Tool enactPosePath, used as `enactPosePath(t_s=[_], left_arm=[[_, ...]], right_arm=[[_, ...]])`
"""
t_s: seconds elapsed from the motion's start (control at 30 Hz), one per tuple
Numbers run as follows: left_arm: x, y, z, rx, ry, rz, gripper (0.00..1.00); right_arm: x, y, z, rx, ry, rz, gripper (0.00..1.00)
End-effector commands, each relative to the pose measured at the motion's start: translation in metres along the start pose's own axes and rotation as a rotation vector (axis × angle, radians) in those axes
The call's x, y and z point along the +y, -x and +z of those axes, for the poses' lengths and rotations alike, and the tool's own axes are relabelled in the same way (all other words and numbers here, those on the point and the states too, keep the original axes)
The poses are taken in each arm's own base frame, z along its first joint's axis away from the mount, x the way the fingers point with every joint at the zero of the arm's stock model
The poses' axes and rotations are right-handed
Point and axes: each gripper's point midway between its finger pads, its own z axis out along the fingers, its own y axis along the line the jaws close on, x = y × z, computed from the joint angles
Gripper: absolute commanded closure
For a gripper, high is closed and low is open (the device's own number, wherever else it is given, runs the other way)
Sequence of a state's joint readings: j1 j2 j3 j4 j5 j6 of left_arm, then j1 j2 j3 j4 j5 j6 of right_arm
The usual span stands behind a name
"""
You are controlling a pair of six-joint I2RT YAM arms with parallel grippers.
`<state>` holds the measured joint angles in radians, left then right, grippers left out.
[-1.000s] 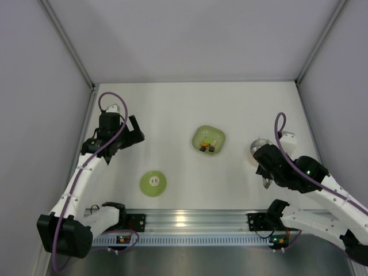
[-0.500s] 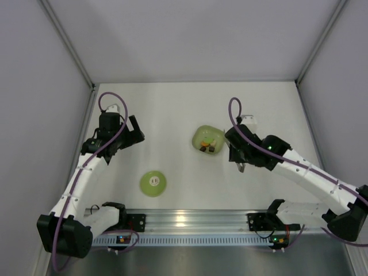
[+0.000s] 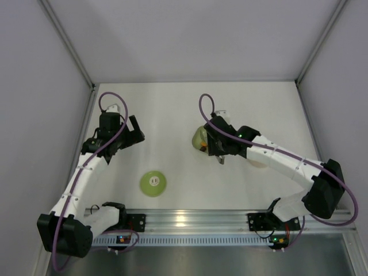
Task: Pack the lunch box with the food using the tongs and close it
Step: Pick up the fake food from the plate.
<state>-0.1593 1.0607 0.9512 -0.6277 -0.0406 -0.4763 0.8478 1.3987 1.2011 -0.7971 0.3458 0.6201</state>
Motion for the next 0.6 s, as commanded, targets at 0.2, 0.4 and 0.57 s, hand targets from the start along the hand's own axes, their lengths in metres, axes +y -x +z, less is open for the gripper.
enactPosePath(t_s=[0.2, 0.4, 0.57], left_arm=[[-0.008, 0.008, 0.002, -0.031, -0.036, 0.007, 0.01], [-0.008, 0.007, 0.002, -0.029, -0.037, 0.007, 0.01], [-0.008, 0.007, 0.002, -0.029, -0.037, 0.009, 0.01]], right_arm=[[0.015, 0.03, 0.003, -0.082, 0.038, 0.019, 0.56], [0.01, 0.023, 0.011, -0.069, 0.01, 0.02, 0.55], [0.004, 0.02, 0.014, -0.069, -0.023, 0.019, 0.55]])
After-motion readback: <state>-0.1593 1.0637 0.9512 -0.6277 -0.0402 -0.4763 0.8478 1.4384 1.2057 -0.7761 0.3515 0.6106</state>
